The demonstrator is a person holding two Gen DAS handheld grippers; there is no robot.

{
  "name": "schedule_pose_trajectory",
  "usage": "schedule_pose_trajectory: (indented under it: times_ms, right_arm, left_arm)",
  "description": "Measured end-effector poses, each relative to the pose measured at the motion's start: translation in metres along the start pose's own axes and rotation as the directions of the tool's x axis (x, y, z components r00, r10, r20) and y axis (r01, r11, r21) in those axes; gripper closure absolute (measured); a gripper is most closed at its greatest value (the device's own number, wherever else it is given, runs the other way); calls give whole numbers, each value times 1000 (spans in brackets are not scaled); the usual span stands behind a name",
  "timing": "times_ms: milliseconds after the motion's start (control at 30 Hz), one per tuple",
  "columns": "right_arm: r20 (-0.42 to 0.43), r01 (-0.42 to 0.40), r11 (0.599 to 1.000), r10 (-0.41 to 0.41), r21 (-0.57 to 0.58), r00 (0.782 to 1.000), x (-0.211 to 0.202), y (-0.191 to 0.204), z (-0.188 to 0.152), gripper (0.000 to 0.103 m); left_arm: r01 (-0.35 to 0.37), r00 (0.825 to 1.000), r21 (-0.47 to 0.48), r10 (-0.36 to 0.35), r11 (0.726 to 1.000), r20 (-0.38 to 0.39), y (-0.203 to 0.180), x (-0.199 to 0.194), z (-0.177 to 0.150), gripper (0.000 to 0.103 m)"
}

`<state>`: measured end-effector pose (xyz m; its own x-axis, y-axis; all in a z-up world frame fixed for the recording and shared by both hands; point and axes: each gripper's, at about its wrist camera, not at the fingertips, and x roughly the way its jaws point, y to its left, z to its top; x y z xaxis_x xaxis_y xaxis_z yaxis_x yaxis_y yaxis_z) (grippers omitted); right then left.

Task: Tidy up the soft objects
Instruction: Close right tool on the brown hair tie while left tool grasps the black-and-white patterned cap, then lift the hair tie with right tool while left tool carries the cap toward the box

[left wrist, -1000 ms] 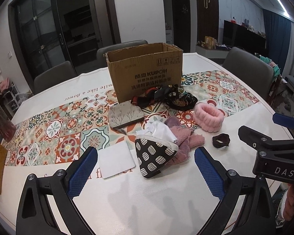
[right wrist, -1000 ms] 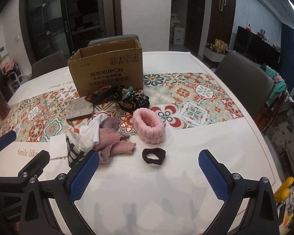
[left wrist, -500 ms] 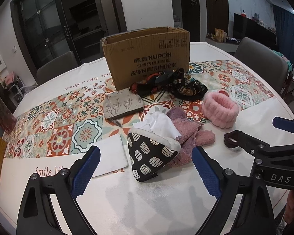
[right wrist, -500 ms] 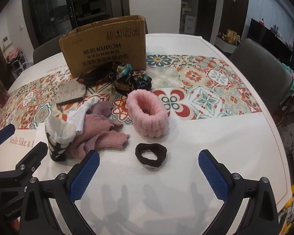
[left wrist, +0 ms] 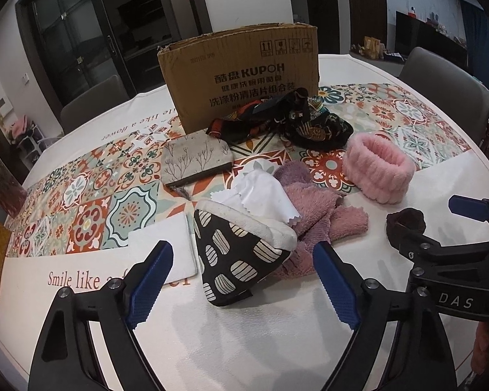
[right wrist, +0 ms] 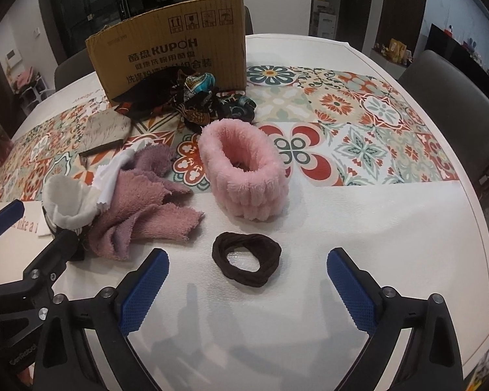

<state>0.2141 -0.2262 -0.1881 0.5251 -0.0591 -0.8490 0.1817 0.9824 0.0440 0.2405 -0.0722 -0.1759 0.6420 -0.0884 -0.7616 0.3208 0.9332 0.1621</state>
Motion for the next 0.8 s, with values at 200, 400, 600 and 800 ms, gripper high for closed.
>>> schedule_pose_trajectory:
  times_ms: [200,400,600,800]
  right_arm:
    - [-15,-10,1000,9,-19,1000,10,2,0,13]
    - [-38,-21,999,20,-28,999,20,3,1,25]
    - [-62,-33,999,32,-31,998,25,5,2,44]
    - [-78,-63,998,62,-18,995,25,6,3,66]
  left_arm:
    - [-13,1000,-12,12,1000,-18,-3,11,0,22]
    - [-24,999,-19,24,1000,-29,-4,18,0,34]
    - [22,999,-42,-23,999,-35,-2,18,1,52]
    - [53,997,-65,-56,996,-45,2,17,1,62]
